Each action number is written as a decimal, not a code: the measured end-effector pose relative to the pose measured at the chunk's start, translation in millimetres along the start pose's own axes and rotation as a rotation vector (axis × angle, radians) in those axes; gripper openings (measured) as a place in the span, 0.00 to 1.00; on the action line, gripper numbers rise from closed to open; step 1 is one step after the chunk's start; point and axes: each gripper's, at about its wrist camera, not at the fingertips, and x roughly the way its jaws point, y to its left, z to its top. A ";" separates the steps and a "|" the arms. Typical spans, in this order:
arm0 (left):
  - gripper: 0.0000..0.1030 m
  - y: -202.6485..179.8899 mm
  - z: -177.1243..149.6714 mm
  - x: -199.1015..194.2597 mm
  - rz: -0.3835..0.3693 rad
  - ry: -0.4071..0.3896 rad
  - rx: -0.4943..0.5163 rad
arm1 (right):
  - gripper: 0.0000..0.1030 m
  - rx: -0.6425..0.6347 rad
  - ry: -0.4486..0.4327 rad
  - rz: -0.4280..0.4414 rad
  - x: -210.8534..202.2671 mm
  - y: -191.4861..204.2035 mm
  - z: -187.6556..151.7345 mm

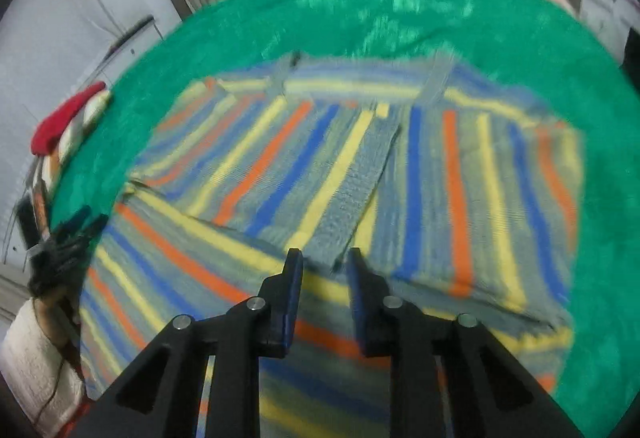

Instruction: Fold small clothes

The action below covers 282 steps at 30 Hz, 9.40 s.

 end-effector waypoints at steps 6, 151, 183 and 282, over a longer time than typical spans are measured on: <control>0.99 -0.6 0.3 0.5 0.005 0.001 0.003 | 0.75 -0.031 -0.274 -0.191 -93.5 -26.4 -53.5; 1.00 -12.2 3.2 1.7 0.080 0.045 0.060 | 0.92 0.193 -0.237 -0.483 -88.9 -170.5 -159.4; 1.00 -10.9 9.7 5.0 0.073 0.126 0.029 | 0.92 0.226 -0.217 -0.311 -111.3 -175.2 -158.6; 0.89 -90.8 20.7 -72.5 -0.200 0.150 0.173 | 0.53 0.236 -0.082 0.002 -115.0 -131.3 -113.9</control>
